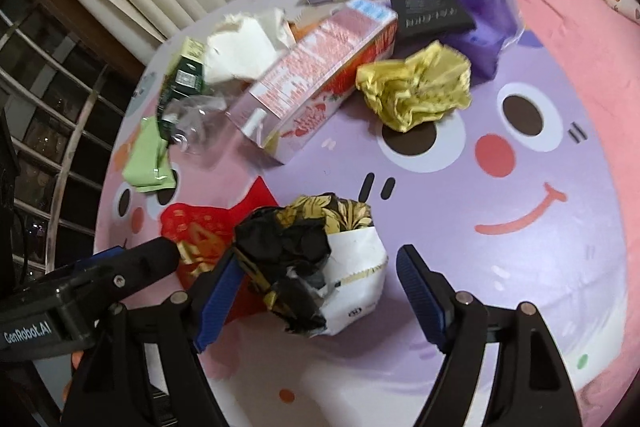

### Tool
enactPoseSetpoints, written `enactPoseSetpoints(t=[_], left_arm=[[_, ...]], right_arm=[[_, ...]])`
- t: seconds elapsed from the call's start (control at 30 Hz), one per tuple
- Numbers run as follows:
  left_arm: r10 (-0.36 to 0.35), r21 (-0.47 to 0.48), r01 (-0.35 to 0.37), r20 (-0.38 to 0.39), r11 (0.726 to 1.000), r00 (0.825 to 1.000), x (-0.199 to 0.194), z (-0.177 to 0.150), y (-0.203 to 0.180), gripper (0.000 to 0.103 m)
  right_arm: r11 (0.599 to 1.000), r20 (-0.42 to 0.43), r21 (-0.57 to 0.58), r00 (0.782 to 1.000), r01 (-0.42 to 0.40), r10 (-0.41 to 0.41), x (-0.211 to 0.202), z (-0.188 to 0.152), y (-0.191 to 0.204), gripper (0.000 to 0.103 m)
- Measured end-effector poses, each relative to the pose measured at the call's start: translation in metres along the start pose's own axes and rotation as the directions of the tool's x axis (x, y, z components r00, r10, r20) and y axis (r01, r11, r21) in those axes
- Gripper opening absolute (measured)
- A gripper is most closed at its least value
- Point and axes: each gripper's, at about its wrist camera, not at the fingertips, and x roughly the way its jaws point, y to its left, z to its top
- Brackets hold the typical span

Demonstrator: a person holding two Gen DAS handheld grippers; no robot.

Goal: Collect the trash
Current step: 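Grasp the red gift bag with the left tool while the right tool grasps the black-and-gold wrapper bundle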

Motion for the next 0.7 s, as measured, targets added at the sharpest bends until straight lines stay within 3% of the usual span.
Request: enactPoseSetpoints(t=[0.2, 0.3, 0.5, 0.57, 0.7], left_arm=[[-0.039, -0.021, 0.037, -0.068, 0.999, 0.997, 0.025, 0.005, 0.005, 0.100], [-0.061, -0.014, 0.060, -0.087, 0.998, 0.994, 0.031, 0.002, 0.004, 0.092], [-0.074, 0.009, 0.075, -0.105, 0.997, 0.992, 0.038, -0.002, -0.003, 0.053], [-0.080, 0.024, 0.083, -0.102, 0.996, 0.992, 0.036, -0.005, -0.006, 0.031], [-0.063, 0.068, 0.067, -0.060, 0.995, 0.996, 0.024, -0.010, -0.014, 0.023]], right_arm=[[0.999, -0.014, 0.028, 1.000, -0.027, 0.027, 0.006, -0.004, -0.007, 0.074], [0.999, -0.010, 0.031, 1.000, -0.022, 0.022, 0.003, -0.008, -0.010, 0.073], [0.996, 0.009, 0.075, 0.999, -0.044, 0.043, -0.005, -0.014, -0.019, 0.072], [0.996, 0.019, 0.082, 0.999, -0.047, 0.046, -0.010, -0.015, -0.022, 0.071], [0.995, 0.042, 0.080, 0.998, -0.054, 0.051, -0.021, -0.018, -0.021, 0.071]])
